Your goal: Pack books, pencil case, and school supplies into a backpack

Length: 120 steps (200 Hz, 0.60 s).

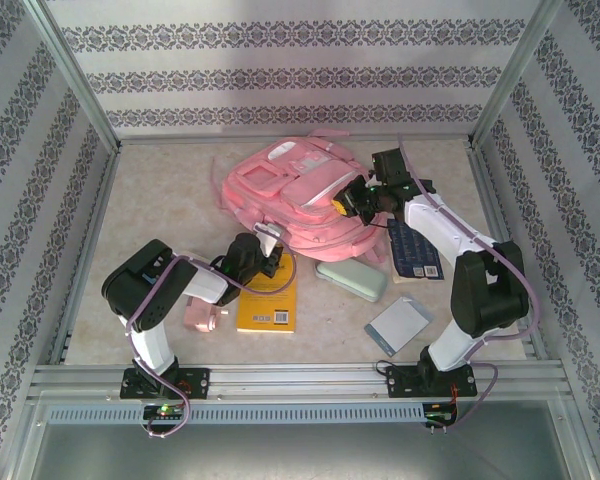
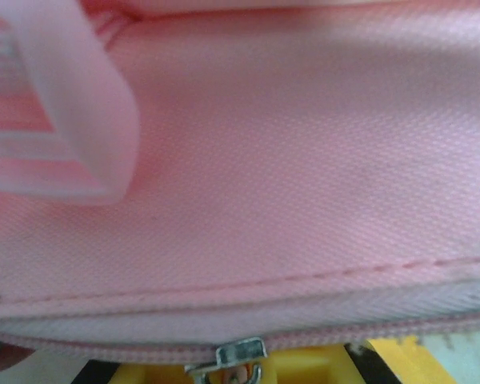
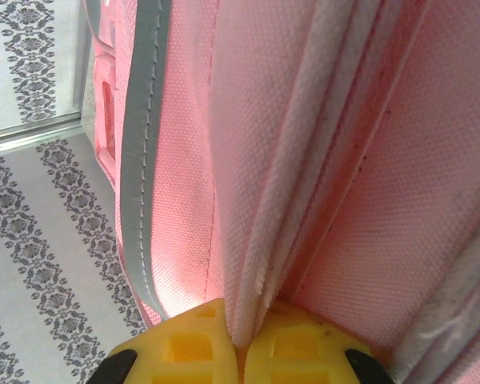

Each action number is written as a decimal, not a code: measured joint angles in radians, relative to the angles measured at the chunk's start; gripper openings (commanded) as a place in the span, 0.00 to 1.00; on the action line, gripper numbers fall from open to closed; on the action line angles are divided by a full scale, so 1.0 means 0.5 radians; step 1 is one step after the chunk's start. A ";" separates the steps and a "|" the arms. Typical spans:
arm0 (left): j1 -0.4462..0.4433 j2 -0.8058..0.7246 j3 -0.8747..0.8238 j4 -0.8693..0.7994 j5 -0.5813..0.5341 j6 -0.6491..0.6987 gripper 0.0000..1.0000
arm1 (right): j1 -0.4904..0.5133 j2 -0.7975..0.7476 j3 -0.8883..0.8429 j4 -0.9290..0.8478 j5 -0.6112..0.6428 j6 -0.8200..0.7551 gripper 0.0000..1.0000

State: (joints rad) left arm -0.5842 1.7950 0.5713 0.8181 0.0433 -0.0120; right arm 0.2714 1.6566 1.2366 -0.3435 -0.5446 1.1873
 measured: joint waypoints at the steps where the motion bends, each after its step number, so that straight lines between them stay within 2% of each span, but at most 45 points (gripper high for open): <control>1: -0.001 -0.001 0.000 -0.001 0.000 0.000 0.00 | 0.000 0.000 0.001 -0.001 0.002 0.001 0.00; 120: -0.142 -0.065 -0.005 -0.053 0.002 -0.030 0.00 | 0.039 0.022 0.014 -0.028 0.082 0.044 0.00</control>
State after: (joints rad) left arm -0.6552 1.7626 0.5686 0.7914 0.0444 -0.0269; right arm 0.2909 1.6676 1.2438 -0.3576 -0.5034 1.2095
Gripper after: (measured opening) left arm 0.094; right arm 0.075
